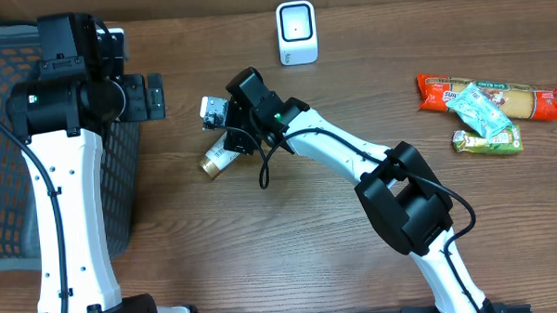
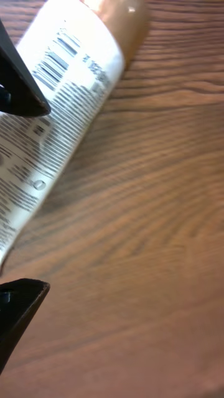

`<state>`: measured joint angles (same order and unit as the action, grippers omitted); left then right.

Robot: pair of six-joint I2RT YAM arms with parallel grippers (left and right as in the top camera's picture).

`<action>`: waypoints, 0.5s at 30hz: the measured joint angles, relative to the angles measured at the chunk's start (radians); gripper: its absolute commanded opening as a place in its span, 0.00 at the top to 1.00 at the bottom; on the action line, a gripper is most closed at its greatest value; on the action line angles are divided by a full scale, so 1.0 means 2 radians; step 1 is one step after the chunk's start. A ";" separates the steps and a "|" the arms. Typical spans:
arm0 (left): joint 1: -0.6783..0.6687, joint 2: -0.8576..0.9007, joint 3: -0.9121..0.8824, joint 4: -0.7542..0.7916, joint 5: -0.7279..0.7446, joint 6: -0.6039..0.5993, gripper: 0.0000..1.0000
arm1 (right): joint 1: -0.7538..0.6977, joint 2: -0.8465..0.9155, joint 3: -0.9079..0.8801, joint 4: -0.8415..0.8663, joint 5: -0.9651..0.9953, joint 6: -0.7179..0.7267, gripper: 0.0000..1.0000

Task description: Scan the item barcode

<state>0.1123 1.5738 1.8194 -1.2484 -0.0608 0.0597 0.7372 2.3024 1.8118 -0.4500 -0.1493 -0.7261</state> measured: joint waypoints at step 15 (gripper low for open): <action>0.000 0.000 0.000 0.000 0.000 0.000 0.00 | -0.020 0.001 0.000 -0.093 0.012 -0.084 0.18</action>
<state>0.1123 1.5738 1.8194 -1.2488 -0.0605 0.0597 0.6971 2.3035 1.8122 -0.6350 -0.1253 -0.8948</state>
